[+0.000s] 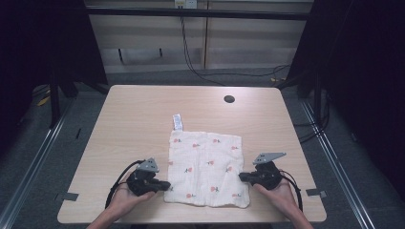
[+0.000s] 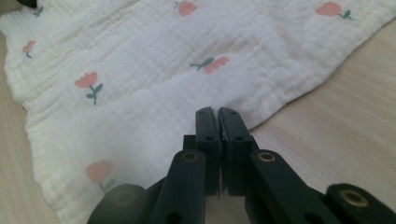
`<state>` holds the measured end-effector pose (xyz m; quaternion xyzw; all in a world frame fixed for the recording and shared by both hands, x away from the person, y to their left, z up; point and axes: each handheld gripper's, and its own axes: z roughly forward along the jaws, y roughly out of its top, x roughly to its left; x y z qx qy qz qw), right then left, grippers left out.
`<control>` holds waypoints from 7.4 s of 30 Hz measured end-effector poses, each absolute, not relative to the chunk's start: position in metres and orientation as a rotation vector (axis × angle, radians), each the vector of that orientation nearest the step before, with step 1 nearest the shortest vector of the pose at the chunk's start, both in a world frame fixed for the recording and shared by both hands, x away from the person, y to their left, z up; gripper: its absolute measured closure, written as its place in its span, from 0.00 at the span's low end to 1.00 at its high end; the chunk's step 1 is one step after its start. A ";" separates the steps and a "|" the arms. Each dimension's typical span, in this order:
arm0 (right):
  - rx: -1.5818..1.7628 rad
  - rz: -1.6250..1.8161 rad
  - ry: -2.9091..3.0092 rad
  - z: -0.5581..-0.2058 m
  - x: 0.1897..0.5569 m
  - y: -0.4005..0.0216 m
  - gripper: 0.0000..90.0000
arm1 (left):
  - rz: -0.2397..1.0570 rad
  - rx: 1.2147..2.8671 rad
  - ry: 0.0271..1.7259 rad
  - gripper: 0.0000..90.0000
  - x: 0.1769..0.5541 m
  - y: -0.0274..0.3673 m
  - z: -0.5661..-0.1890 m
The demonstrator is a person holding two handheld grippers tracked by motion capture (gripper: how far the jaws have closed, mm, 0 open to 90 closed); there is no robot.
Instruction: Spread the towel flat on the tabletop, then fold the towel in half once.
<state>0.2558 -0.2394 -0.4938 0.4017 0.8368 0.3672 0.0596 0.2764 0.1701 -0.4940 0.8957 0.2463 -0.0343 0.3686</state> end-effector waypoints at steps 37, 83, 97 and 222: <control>1.346 1.236 2.303 -0.483 0.354 -0.252 0.78 | 0.044 2.139 0.830 0.82 0.359 0.170 -0.486; 1.470 1.264 2.274 -0.505 0.397 -0.262 0.97 | 0.100 2.082 0.958 0.81 0.447 0.147 -0.507; 1.396 1.268 2.265 -0.487 0.396 -0.266 0.97 | 0.136 2.005 0.912 0.95 0.441 0.154 -0.483; 1.209 1.184 2.496 -0.481 0.236 -0.267 0.68 | 0.043 2.195 0.562 0.76 0.271 0.176 -0.477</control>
